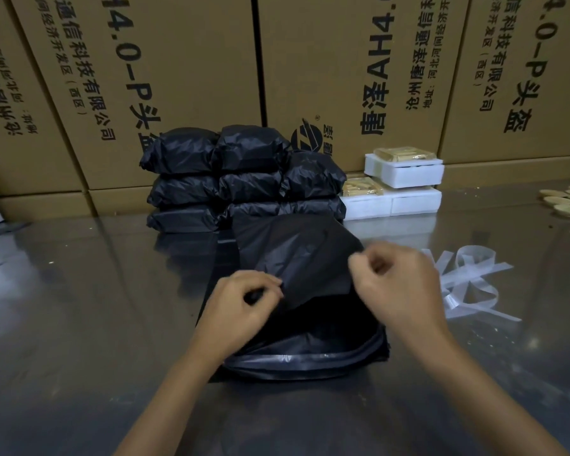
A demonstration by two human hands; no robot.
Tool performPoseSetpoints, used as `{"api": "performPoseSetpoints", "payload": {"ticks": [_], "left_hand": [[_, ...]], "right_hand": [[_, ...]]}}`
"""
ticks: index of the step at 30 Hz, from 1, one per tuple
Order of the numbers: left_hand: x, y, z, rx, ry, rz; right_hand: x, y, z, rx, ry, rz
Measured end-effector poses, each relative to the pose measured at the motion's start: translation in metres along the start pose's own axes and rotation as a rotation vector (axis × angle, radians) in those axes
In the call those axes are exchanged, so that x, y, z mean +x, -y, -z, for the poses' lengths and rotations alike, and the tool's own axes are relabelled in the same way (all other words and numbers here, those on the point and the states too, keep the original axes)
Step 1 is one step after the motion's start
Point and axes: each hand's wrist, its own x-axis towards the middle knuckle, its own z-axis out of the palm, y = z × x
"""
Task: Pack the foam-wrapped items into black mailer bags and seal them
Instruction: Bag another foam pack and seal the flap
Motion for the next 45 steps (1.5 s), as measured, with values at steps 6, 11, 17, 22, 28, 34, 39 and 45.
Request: {"api": "performPoseSetpoints", "payload": {"ticks": [6, 11, 17, 22, 28, 34, 39, 45], "left_hand": [[0.069, 0.009, -0.013, 0.086, 0.245, 0.350], [0.048, 0.045, -0.039, -0.086, 0.220, 0.402], [0.034, 0.045, -0.058, 0.105, -0.016, 0.326], [0.032, 0.048, -0.048, 0.174, 0.039, 0.321], [0.023, 0.054, -0.012, 0.001, 0.161, 0.309], [-0.013, 0.068, 0.035, -0.049, 0.204, 0.191], [-0.026, 0.058, 0.038, 0.054, 0.422, 0.150], [-0.028, 0.044, 0.034, -0.037, 0.435, 0.093]], "right_hand": [[0.069, -0.026, -0.039, 0.006, 0.391, -0.026], [0.031, -0.091, -0.077, 0.037, 0.577, -0.237], [0.022, -0.103, -0.085, -0.045, 0.389, -0.159], [0.019, -0.107, -0.074, -0.048, 0.304, -0.086], [0.017, -0.113, -0.050, 0.153, 0.282, -0.072], [0.000, -0.138, -0.011, -0.093, 0.415, 0.148], [-0.002, -0.131, 0.005, -0.149, 0.548, 0.317], [-0.016, -0.117, 0.009, 0.167, 0.513, 0.192]]}}
